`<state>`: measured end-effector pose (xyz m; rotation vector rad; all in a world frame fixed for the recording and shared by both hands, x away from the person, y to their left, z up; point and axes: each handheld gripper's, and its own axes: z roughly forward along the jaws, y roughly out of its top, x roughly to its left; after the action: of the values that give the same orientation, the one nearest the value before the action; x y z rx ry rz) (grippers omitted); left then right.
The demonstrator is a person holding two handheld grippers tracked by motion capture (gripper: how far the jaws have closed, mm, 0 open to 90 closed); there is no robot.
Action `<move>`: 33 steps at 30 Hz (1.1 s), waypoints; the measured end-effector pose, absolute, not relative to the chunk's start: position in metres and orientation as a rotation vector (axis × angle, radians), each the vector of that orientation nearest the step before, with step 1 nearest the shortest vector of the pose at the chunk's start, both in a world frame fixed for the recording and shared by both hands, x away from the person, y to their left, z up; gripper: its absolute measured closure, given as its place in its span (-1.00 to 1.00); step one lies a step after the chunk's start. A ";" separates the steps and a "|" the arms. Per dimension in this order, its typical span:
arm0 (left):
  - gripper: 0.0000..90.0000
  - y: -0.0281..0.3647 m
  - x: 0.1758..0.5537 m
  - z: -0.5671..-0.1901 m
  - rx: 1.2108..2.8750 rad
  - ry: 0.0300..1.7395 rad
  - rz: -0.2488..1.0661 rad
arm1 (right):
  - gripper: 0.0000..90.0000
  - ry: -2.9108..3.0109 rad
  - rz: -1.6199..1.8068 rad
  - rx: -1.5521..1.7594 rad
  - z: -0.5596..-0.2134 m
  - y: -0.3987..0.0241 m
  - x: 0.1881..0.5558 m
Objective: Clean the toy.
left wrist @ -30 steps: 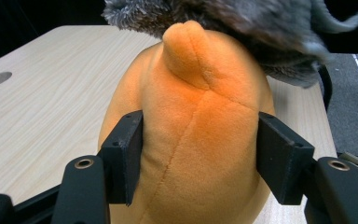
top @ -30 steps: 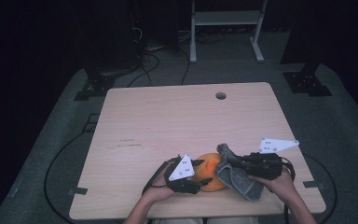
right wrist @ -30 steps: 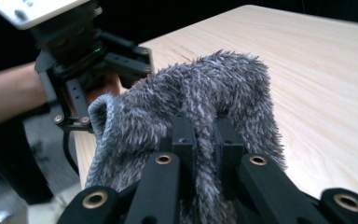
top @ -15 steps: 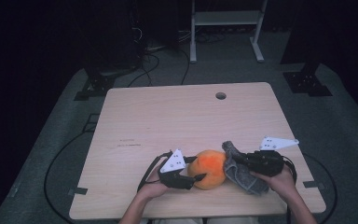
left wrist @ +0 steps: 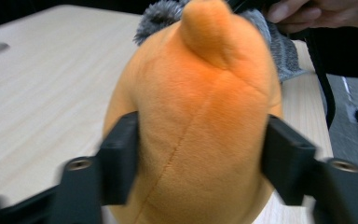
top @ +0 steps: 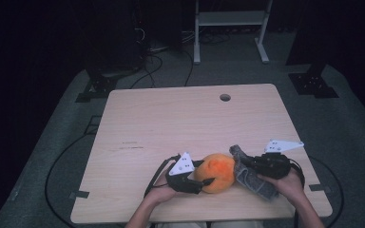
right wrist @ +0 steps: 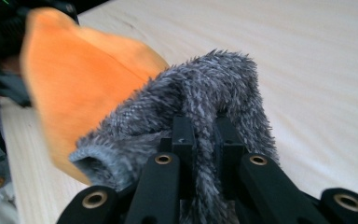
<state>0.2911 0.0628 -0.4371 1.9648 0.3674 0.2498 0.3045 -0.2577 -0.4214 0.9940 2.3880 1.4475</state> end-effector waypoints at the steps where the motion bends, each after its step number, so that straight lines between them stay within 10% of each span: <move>1: -0.10 0.063 0.290 -0.434 1.955 0.372 0.249 | 0.81 2.373 1.469 0.975 -0.416 -0.257 0.303; 14: -0.05 0.057 0.273 -0.400 2.102 0.272 0.428 | 0.81 2.302 1.669 0.588 -0.354 -0.198 0.260; 33: -0.14 0.049 0.278 -0.417 2.088 0.334 0.382 | 0.81 2.334 1.593 0.733 -0.386 -0.208 0.275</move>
<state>0.2779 0.0490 -0.4171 2.0879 0.3336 0.3824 0.2752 -0.2079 -0.3859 0.7332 2.3336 1.5930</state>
